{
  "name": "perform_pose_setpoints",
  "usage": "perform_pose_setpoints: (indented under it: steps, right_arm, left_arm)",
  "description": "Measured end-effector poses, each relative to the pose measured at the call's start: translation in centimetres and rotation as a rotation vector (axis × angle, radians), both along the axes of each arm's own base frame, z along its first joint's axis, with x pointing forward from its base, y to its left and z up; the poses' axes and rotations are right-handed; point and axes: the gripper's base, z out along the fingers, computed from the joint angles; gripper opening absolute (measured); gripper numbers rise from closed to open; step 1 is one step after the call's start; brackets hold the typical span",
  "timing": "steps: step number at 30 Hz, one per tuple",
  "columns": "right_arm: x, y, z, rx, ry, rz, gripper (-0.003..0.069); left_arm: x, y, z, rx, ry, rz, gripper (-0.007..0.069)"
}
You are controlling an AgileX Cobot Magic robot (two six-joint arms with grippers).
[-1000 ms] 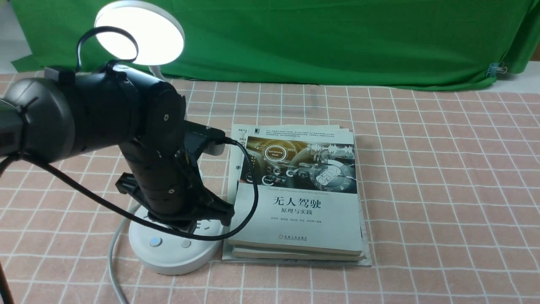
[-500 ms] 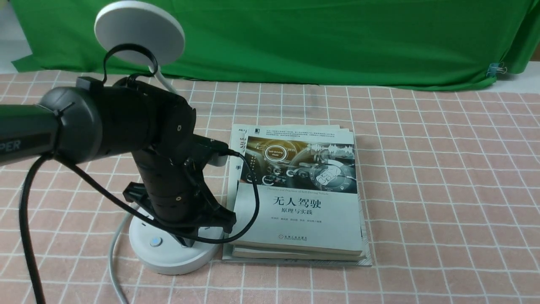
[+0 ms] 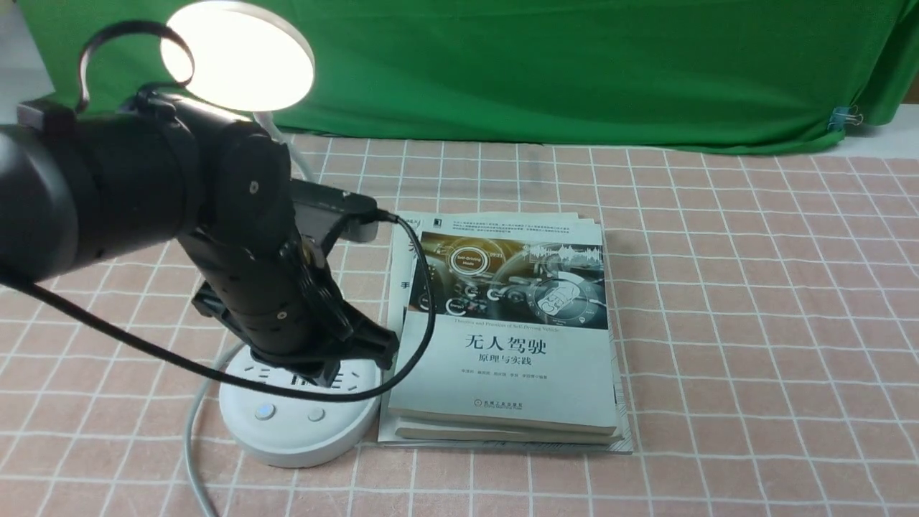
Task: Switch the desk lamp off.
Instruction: Use the left arm to press the button switch on the lamp holder
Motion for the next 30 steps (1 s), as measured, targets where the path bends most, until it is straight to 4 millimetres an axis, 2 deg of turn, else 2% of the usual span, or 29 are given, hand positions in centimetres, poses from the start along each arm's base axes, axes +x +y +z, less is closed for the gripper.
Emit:
perform_pose_setpoints:
  steps: [4,6,30]
  right_arm:
    - [0.0,0.0,0.0,0.000,0.000,0.000,0.0240]
    - [0.0,0.0,0.0,0.000,0.000,0.000,0.0240]
    - [0.0,0.0,0.0,0.000,0.000,0.000,0.0240]
  left_arm:
    - [-0.4,0.2,-2.4,0.020,0.042,0.002,0.0005]
    - [-0.4,0.2,-2.8,0.021,0.046,0.003,0.0005]
    - [0.3,0.0,-2.4,0.020,0.005,-0.005,0.0005]
